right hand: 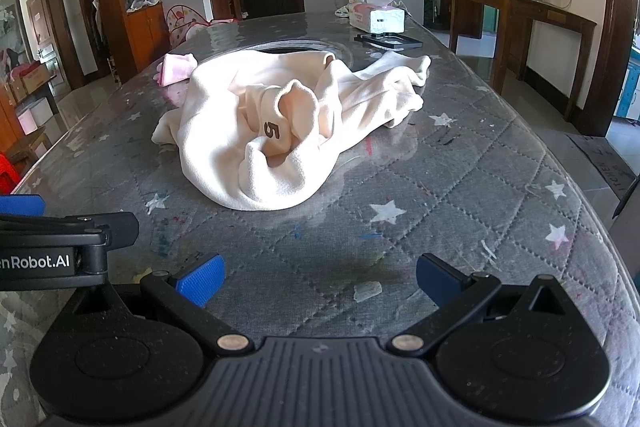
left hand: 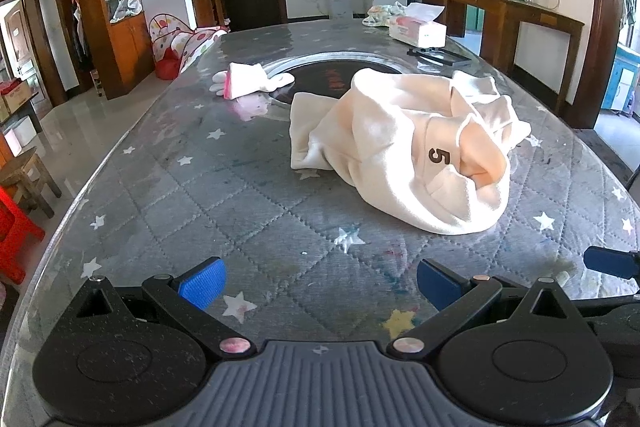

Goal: Fold clothes

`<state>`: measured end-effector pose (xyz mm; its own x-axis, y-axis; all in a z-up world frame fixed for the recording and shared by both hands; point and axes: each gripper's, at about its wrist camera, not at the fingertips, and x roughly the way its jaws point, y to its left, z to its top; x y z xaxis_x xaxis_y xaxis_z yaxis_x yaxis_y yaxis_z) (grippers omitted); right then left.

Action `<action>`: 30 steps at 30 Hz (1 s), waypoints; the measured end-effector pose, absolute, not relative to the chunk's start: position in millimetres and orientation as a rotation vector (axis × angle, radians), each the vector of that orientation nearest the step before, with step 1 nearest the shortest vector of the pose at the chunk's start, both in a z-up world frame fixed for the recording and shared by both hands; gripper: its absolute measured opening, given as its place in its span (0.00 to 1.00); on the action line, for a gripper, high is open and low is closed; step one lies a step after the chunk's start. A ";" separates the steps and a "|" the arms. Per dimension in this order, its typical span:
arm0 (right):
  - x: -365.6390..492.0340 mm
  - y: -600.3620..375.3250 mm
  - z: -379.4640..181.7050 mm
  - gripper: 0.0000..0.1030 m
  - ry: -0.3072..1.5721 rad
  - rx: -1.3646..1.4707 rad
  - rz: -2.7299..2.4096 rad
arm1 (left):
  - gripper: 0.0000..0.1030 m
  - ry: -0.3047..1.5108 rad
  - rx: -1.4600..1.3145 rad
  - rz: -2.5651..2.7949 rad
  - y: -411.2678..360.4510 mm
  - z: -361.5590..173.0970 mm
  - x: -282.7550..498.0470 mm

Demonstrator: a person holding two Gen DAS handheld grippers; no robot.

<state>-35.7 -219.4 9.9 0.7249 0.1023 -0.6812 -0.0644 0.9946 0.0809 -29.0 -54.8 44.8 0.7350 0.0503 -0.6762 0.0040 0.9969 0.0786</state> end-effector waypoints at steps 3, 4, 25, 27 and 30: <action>-35.2 -218.1 10.6 1.00 0.753 0.048 0.099 | 1.00 0.747 0.081 0.014 -55.4 45.8 -28.1; -35.0 -217.7 10.9 1.00 0.752 0.046 0.101 | 1.00 0.749 0.080 0.010 -55.5 46.1 -27.2; -7.5 -225.7 20.9 1.00 0.761 0.065 0.153 | 1.00 0.778 0.060 0.009 -43.4 52.2 6.1; -1.7 -228.4 23.8 1.00 0.762 0.068 0.160 | 1.00 0.764 0.069 0.010 -42.6 56.3 11.6; 8.0 -232.7 29.7 1.00 0.752 0.055 0.165 | 1.00 0.750 0.091 0.007 -43.2 63.0 21.8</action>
